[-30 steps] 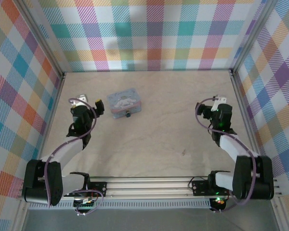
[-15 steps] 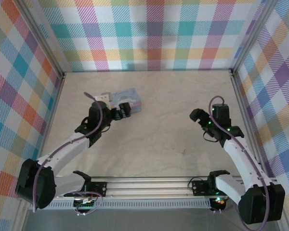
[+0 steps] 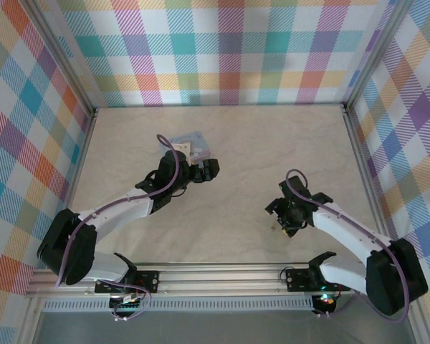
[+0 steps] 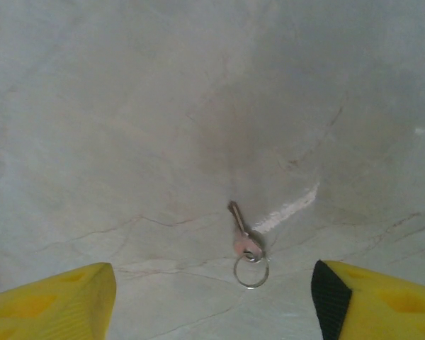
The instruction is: Unlock a padlock with a key
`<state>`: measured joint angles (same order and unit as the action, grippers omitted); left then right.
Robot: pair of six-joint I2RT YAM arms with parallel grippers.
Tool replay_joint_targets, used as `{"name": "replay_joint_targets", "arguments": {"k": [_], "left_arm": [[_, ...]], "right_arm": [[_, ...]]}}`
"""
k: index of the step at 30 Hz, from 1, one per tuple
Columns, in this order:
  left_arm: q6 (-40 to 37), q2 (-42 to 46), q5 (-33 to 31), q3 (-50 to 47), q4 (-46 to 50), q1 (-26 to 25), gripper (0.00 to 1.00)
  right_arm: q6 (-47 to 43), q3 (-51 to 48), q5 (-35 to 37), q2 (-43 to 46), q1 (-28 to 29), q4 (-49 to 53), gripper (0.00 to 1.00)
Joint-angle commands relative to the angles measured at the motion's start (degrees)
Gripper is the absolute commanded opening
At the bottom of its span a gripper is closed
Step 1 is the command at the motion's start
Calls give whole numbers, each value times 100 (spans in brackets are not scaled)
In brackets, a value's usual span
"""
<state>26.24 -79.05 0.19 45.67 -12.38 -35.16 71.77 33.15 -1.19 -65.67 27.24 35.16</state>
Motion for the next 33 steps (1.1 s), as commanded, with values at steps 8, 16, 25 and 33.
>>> {"name": "replay_joint_targets", "arguments": {"k": [8, 16, 25, 33], "left_arm": [[117, -58, -18, 235, -116, -70, 100], [128, -133, -19, 288, -80, -68, 100], [118, -135, -27, 329, -2, -70, 100], [110, -102, -60, 326, 24, -70, 100]], "right_arm": [[506, 142, 185, -526, 363, 79, 63], [473, 221, 212, -684, 561, 122, 57], [290, 449, 385, -1091, 725, 286, 47], [270, 456, 435, -1239, 773, 369, 43]]}}
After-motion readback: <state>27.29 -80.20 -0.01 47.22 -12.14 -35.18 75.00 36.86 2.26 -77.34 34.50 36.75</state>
